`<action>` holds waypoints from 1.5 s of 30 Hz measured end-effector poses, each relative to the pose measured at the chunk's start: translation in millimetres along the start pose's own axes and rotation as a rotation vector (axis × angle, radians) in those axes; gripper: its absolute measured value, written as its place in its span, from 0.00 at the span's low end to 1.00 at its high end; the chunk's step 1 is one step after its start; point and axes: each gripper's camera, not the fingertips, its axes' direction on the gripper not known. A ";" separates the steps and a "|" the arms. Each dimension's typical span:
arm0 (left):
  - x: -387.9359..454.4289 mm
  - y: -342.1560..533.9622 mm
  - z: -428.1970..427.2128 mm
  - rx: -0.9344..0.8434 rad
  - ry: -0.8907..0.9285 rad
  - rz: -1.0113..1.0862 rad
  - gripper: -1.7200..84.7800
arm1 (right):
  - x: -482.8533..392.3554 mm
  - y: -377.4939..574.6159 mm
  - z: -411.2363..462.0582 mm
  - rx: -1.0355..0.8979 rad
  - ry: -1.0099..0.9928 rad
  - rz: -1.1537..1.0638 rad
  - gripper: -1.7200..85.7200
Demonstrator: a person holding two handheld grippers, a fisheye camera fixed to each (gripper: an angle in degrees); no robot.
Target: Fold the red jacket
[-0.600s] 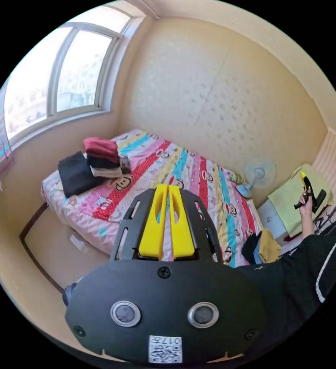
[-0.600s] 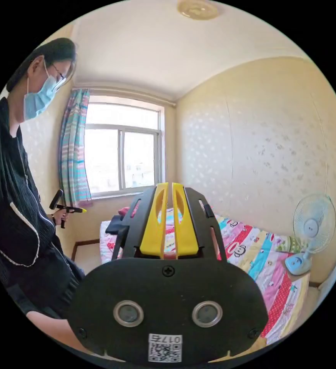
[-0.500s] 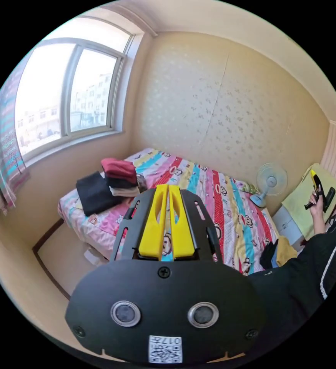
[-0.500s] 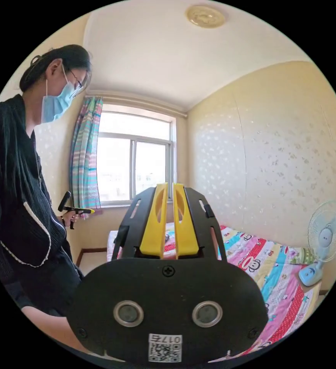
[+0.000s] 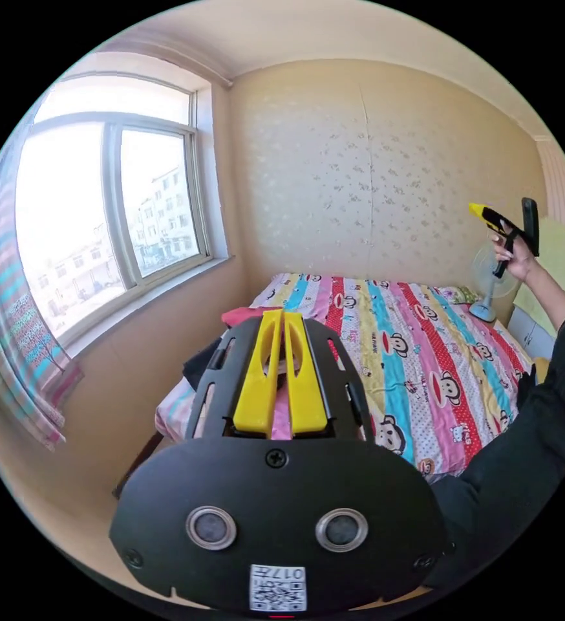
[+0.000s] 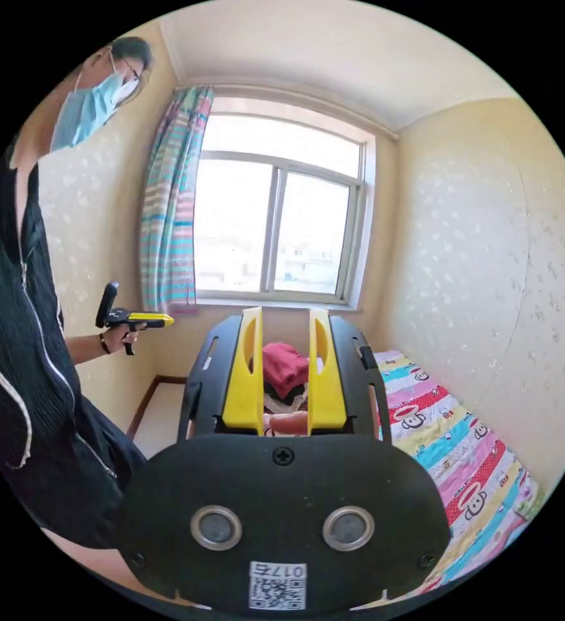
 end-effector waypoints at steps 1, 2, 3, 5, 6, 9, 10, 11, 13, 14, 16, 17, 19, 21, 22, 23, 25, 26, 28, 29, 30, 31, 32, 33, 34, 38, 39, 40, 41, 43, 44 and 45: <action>-13.7 1.2 12.4 0.001 0.024 -0.024 0.09 | -2.3 -14.1 43.3 -0.080 -0.027 0.017 0.11; -40.4 2.8 37.1 0.012 0.079 -0.076 0.13 | -3.6 -24.8 86.1 -0.141 -0.094 0.025 0.12; -66.0 3.2 63.5 0.025 0.139 -0.105 0.15 | -4.1 -28.6 107.0 -0.162 -0.126 0.030 0.12; -100.1 1.6 107.9 0.018 0.189 -0.120 0.17 | -3.6 -37.4 192.0 -0.271 -0.190 0.096 0.14; -119.8 -0.1 140.8 -0.006 0.203 -0.122 0.17 | -3.9 -38.1 212.5 -0.301 -0.202 0.104 0.14; -163.3 3.5 236.5 -0.055 0.231 -0.147 0.19 | -6.7 -32.0 311.2 -0.427 -0.226 0.123 0.13; -170.5 6.4 256.9 -0.062 0.241 -0.156 0.19 | -7.9 -25.9 348.5 -0.468 -0.228 0.124 0.14; -184.4 13.5 301.0 -0.087 0.264 -0.182 0.20 | -9.5 -18.8 385.8 -0.525 -0.223 0.120 0.16; -201.5 26.6 364.8 -0.133 0.276 -0.214 0.21 | -12.0 -5.7 440.6 -0.630 -0.191 0.103 0.18; -211.1 36.3 402.7 -0.172 0.268 -0.239 0.21 | -13.9 3.6 472.1 -0.689 -0.177 0.089 0.19; -224.7 49.1 450.3 -0.245 0.277 -0.302 0.21 | -18.1 16.2 512.5 -0.762 -0.159 0.075 0.19; -229.6 55.9 475.5 -0.275 0.306 -0.317 0.20 | -23.1 22.9 533.5 -0.796 -0.133 0.060 0.19; -235.0 65.3 502.3 -0.279 0.339 -0.354 0.19 | -30.0 32.2 558.1 -0.843 -0.066 0.070 0.17; -241.6 70.3 529.1 -0.313 0.388 -0.435 0.16 | -30.3 35.2 567.9 -0.837 -0.072 0.156 0.13; -243.6 69.4 532.7 -0.321 0.384 -0.458 0.15 | -27.5 31.5 563.0 -0.790 -0.086 0.215 0.09; -246.8 64.5 535.6 -0.315 0.367 -0.487 0.14 | -21.4 24.9 552.9 -0.733 -0.106 0.283 0.08; -252.2 47.8 534.2 -0.273 0.379 -0.524 0.12 | -6.7 12.6 530.6 -0.632 -0.125 0.414 0.07; -255.8 31.0 532.1 -0.245 0.410 -0.565 0.12 | 6.9 2.3 509.3 -0.528 -0.163 0.516 0.06; -253.7 0.6 527.0 -0.207 0.454 -0.609 0.11 | 30.3 -13.5 471.1 -0.358 -0.230 0.676 0.06; -245.2 -23.5 519.6 -0.167 0.492 -0.601 0.11 | 41.3 -25.2 443.7 -0.258 -0.265 0.741 0.06; -232.7 -48.4 507.4 -0.115 0.533 -0.578 0.11 | 45.0 -31.9 428.6 -0.215 -0.271 0.759 0.06; -225.6 -60.7 499.6 -0.086 0.557 -0.565 0.11 | 49.5 -46.4 394.5 -0.129 -0.276 0.772 0.06; -210.8 -83.4 482.1 -0.028 0.611 -0.543 0.11 | 51.2 -61.9 356.1 -0.046 -0.285 0.759 0.06; -195.2 -104.1 462.5 0.028 0.678 -0.517 0.11 | 50.9 -70.0 334.4 -0.007 -0.289 0.745 0.06; -187.6 -113.4 452.6 0.053 0.716 -0.502 0.11 | 47.6 -85.2 291.3 0.053 -0.283 0.699 0.06; -135.5 -161.4 395.1 0.176 1.008 -0.388 0.11 | 14.5 -128.8 141.9 0.146 -0.168 0.476 0.05; -119.9 -173.1 386.3 0.168 1.094 -0.355 0.11 | 8.4 -133.3 123.3 0.151 -0.140 0.449 0.05; -111.9 -178.6 382.8 0.157 1.132 -0.338 0.11 | -3.2 -141.2 89.7 0.150 -0.075 0.403 0.05; -97.1 -188.0 376.4 0.136 1.188 -0.308 0.11 | -12.8 -147.2 59.7 0.142 0.005 0.382 0.05; -76.0 -200.4 370.1 0.096 1.265 -0.253 0.10 | -23.1 -150.2 18.3 0.146 0.126 0.397 0.05; -61.6 -208.6 373.9 0.027 1.346 -0.217 0.10 | -28.6 -148.7 -5.9 0.154 0.163 0.401 0.05; -46.2 -216.1 382.5 -0.060 1.459 -0.176 0.11 | -31.7 -147.2 -17.3 0.160 0.169 0.395 0.05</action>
